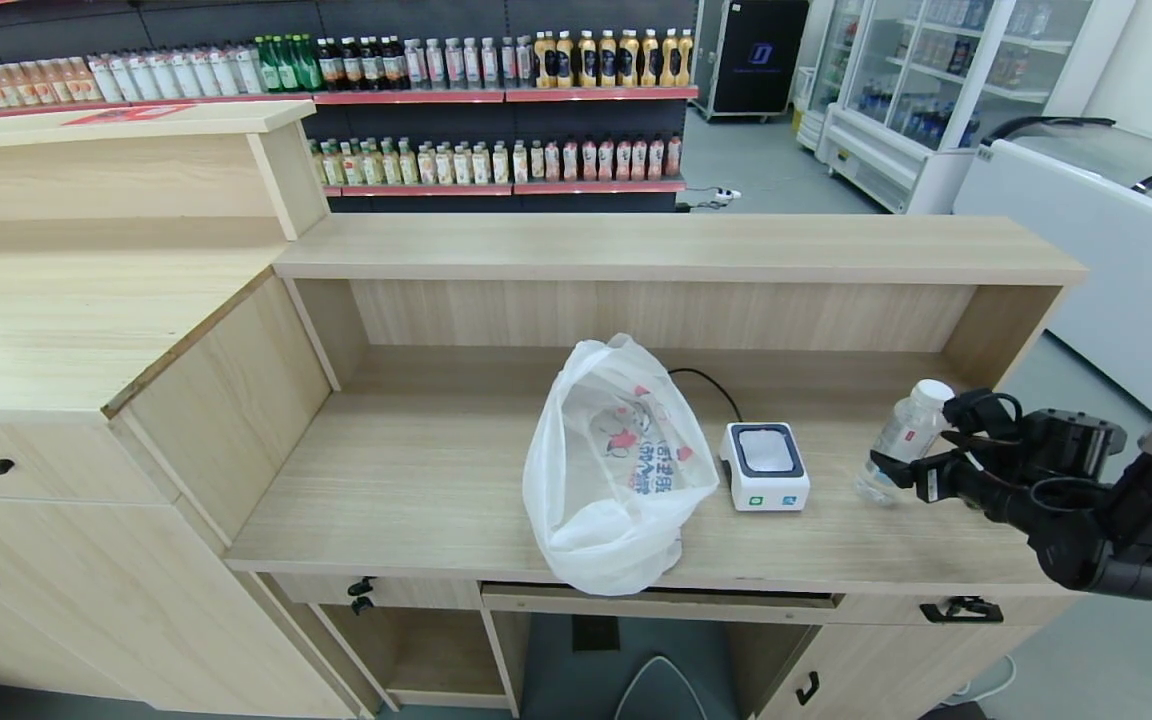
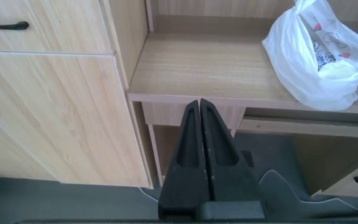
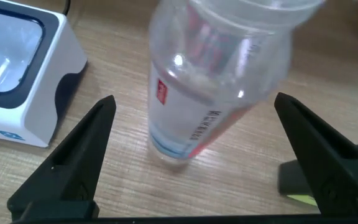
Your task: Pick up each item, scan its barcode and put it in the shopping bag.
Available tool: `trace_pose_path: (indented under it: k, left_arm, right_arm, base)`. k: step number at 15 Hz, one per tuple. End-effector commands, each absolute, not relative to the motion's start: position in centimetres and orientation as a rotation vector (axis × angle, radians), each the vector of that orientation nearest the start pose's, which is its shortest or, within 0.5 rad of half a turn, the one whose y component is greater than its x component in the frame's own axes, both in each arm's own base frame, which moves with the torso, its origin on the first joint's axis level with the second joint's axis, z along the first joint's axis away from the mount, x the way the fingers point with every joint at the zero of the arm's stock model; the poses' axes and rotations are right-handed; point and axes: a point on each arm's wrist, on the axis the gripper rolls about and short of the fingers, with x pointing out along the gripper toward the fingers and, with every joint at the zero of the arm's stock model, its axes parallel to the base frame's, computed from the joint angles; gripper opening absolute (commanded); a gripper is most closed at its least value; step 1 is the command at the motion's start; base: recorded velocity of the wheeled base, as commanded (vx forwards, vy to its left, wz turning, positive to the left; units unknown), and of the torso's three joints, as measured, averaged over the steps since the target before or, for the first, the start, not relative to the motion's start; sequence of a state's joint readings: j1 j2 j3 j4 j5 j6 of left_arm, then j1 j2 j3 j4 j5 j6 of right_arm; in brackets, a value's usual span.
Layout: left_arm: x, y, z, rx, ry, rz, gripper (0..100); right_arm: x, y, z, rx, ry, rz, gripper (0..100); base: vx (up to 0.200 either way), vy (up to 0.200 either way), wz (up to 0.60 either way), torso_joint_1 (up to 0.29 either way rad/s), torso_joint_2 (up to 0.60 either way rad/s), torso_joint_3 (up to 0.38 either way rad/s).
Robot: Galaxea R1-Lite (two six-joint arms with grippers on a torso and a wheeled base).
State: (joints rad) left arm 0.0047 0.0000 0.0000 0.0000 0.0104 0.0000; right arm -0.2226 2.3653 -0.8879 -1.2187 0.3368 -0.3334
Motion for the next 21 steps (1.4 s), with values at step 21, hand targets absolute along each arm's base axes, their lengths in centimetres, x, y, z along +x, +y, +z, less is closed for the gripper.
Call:
trace_pose_path:
  k: [21]
  left_arm:
    - [-2.3, 0.0, 7.5, 0.000, 0.000, 0.015, 0]
  right_arm:
    - [43.4, -6.5, 0.6, -0.323, 0.123, 0.190, 100]
  base:
    - [0.000, 0.000, 0.00, 0.000, 0.00, 0.000]
